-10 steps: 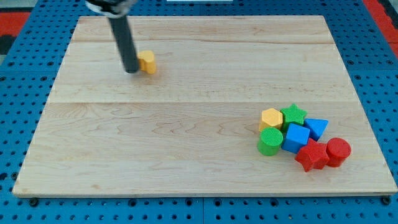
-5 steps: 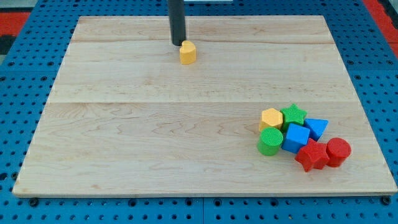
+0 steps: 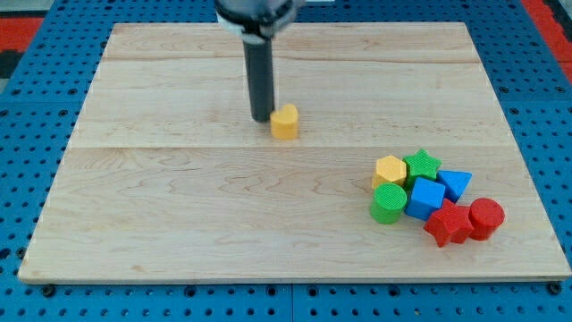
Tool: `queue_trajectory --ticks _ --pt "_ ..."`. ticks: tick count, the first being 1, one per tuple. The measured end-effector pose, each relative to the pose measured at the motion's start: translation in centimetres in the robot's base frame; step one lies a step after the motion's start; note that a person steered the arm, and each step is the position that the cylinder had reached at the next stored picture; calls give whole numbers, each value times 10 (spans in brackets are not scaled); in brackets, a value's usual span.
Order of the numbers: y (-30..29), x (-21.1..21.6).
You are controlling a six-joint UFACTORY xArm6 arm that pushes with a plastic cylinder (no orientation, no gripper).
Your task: Move the yellow heart to the top left of the yellow hexagon
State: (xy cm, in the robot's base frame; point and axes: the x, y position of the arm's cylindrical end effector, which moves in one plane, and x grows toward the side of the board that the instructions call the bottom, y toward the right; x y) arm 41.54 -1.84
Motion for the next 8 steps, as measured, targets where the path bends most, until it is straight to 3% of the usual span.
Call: queue_trajectory --ticks 1,4,5,8 --pt "67 48" --pt "39 -51" --pt "94 -30" --pt "109 25"
